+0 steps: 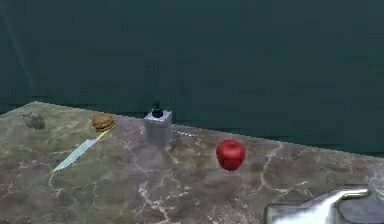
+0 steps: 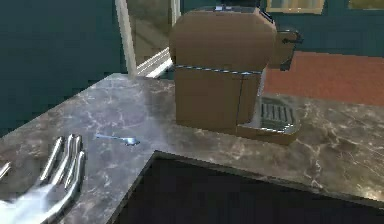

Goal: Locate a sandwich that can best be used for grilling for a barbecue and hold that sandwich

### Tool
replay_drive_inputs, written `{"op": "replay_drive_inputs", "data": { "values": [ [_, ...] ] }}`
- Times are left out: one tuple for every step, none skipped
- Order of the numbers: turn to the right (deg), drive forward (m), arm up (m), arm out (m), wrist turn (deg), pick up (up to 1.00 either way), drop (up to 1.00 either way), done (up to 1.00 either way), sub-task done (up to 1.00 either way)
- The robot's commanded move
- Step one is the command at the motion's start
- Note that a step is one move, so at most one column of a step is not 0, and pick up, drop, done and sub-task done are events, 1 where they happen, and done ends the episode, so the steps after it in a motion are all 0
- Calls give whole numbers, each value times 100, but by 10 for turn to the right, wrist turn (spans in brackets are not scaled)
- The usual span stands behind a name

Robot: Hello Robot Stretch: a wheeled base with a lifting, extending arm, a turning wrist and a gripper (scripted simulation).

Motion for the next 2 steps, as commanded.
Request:
{"op": "replay_drive_inputs", "data": {
  "values": [
    [-450,0,0,0,0,0,0,0,0],
    [-450,0,0,0,0,0,0,0,0]
  ]
}}
